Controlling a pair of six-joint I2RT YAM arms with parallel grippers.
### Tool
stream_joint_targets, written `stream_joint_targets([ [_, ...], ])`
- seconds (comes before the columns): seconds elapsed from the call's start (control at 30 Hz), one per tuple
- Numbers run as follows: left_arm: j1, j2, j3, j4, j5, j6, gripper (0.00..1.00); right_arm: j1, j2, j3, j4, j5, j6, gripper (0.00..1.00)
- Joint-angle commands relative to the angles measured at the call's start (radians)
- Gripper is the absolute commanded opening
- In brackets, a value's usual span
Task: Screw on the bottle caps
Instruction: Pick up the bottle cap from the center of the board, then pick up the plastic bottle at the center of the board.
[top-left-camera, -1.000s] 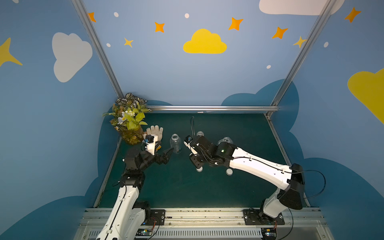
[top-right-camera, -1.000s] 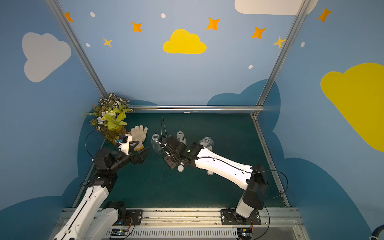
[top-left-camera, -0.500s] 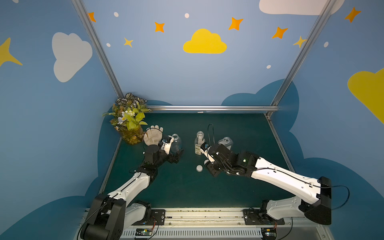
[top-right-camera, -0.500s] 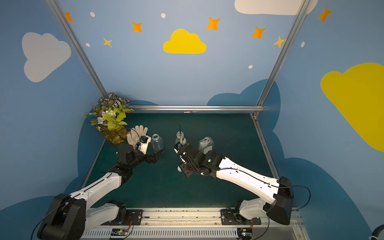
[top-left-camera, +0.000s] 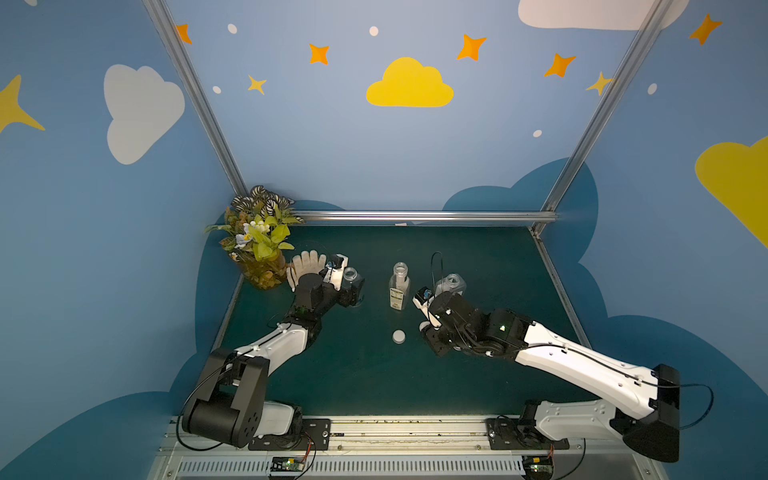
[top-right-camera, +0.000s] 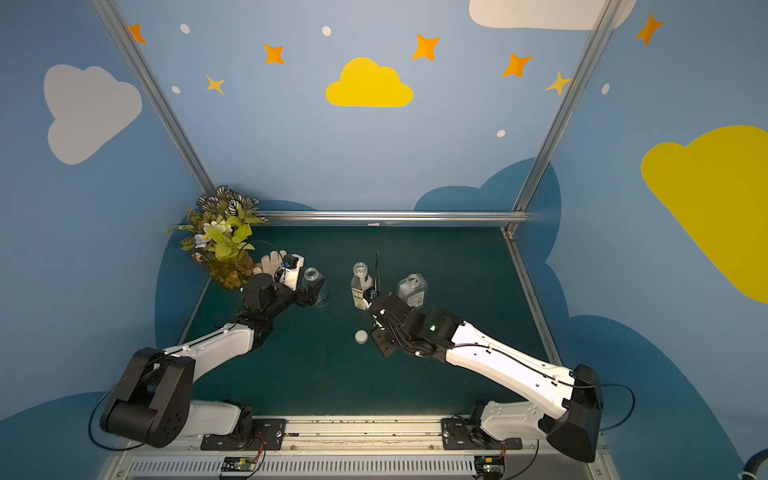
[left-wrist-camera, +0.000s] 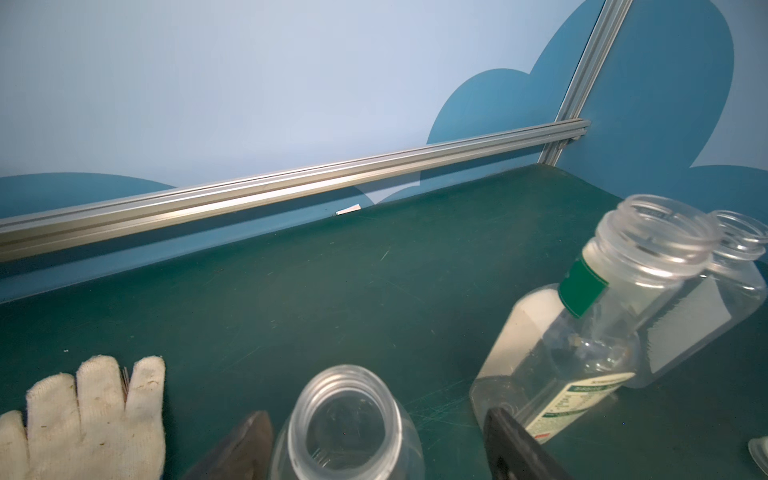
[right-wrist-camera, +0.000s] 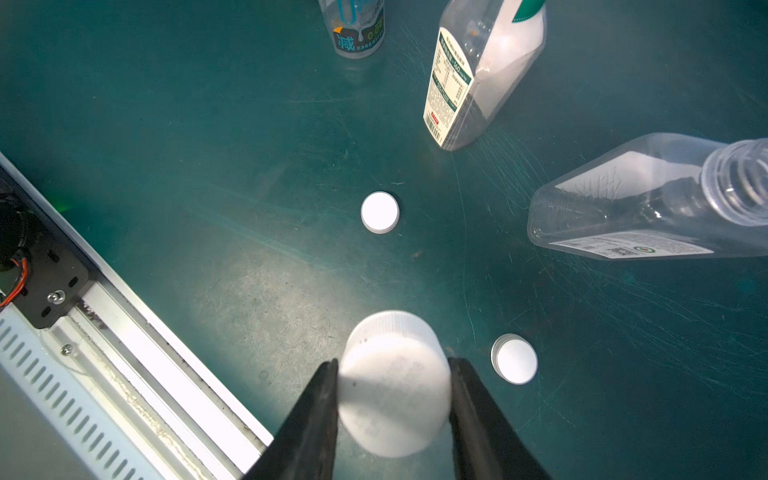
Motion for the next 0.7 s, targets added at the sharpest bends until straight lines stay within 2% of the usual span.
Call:
stream_joint_targets([
  [0.0, 0.022, 0.022, 0.029, 0.039, 0.033, -0.014, 0.79, -0.006, -0.003, -0.005, 0.021, 0.011, 0.022, 0.34],
  [0.27, 0.043, 0.066, 0.028, 0.104, 0.11, -0.036, 0.7, -0.009, 0.014, -0.003, 0.019, 0.005, 0.03, 0.34],
  [0.67, 0.044, 0.104, 0.026, 0.14, 0.116, -0.03, 0.54, -0.011, 0.031, -0.008, 0.022, 0.001, 0.035, 0.34],
])
